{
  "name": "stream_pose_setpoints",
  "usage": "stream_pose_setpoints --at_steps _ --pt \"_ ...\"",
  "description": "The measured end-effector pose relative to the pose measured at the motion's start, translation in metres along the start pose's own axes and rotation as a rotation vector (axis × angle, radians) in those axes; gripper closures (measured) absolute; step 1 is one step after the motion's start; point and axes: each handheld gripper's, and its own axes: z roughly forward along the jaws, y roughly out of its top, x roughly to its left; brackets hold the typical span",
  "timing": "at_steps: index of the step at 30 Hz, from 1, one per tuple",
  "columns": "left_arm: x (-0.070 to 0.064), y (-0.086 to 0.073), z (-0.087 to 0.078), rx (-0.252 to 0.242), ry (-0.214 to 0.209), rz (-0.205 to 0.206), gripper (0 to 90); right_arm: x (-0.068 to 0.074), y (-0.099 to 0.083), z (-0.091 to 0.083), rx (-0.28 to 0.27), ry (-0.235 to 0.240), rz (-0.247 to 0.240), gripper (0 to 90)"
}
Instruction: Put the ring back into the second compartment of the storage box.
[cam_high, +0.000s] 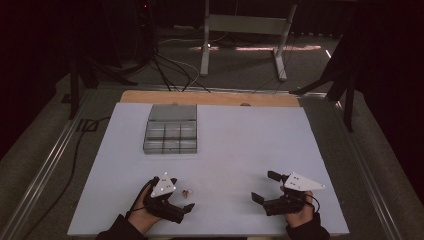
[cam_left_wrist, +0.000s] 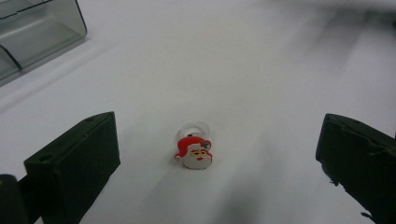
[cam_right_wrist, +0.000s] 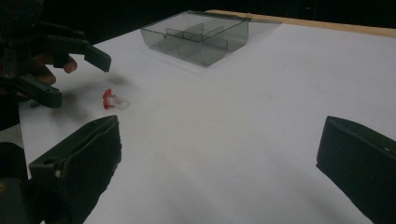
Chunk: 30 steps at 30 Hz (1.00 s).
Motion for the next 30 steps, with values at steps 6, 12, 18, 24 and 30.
stream_pose_setpoints --at_steps 6,12,18,24,30 --pt "-0.0006 0.0008 0.0036 0.045 0.003 0.007 0.2 -0.0007 -0.0002 0.0002 0.002 0.000 0.002 0.0" --pt "-0.0006 0.0011 0.0055 0.086 0.030 0.011 4.2 -0.0008 -0.0003 0.0008 0.004 0.001 0.001 0.0" --pt "-0.0016 0.0010 0.0079 0.113 0.047 0.016 10.5 -0.0009 -0.0003 0.0010 0.005 0.004 0.002 0.0" --pt "0.0003 0.0009 0.0086 0.112 0.063 -0.002 17.2 0.0001 0.0004 0.0004 -0.001 0.003 -0.003 0.0" --pt "-0.0005 0.0015 0.0086 0.107 0.067 0.017 28.4 -0.0005 0.0001 0.0007 0.001 0.004 -0.001 0.0"
